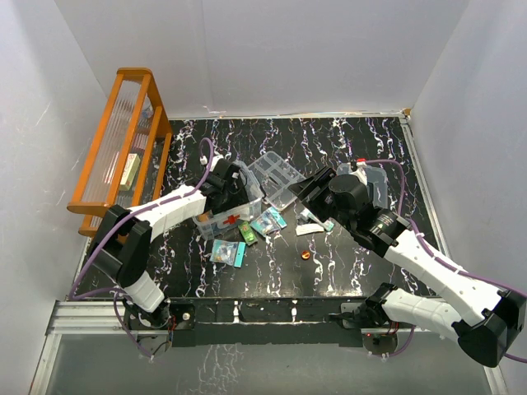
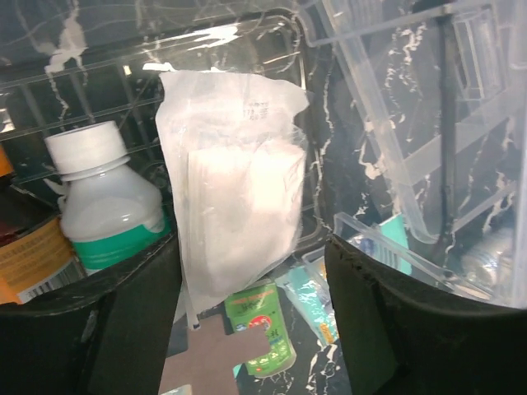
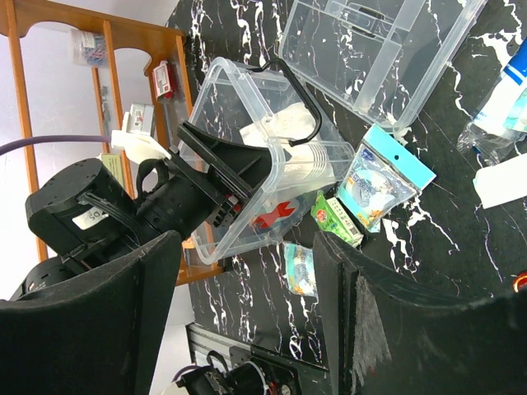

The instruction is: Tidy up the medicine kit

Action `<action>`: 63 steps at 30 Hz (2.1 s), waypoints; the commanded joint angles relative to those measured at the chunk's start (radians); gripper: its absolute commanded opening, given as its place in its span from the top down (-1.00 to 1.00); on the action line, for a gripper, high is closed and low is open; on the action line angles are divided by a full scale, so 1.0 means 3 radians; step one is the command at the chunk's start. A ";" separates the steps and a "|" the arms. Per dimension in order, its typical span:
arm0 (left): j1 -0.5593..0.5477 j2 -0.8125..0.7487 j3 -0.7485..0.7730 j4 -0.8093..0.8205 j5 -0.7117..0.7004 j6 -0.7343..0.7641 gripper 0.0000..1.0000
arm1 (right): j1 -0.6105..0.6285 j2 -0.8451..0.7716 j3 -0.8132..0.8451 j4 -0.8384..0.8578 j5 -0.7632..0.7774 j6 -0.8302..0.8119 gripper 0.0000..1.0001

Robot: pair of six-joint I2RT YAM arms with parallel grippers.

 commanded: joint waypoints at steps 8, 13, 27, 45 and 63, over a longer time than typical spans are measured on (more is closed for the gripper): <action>-0.0001 -0.0311 -0.0111 -0.0337 -0.0419 0.0184 -0.44 | -0.0019 -0.0014 0.0030 0.0204 0.0051 -0.0031 -0.25; 0.0002 -0.0316 -0.0111 -0.0257 -0.0349 0.0263 -0.21 | -0.0021 -0.0015 0.0035 0.0207 0.0065 -0.0036 -0.25; 0.0001 -0.0608 0.0149 -0.0267 -0.0399 0.0678 -0.05 | -0.0032 0.0123 0.0086 -0.0051 0.0479 -0.0592 -0.36; -0.0001 -0.1650 0.0077 0.0403 0.0209 0.1708 -0.64 | -0.0574 0.0885 -0.0104 0.0016 -0.0317 -0.1317 -0.20; 0.0002 -0.1603 0.0145 0.0392 0.0608 0.1625 -0.97 | -0.0572 0.1481 -0.0158 0.0312 -0.0235 -0.0815 0.20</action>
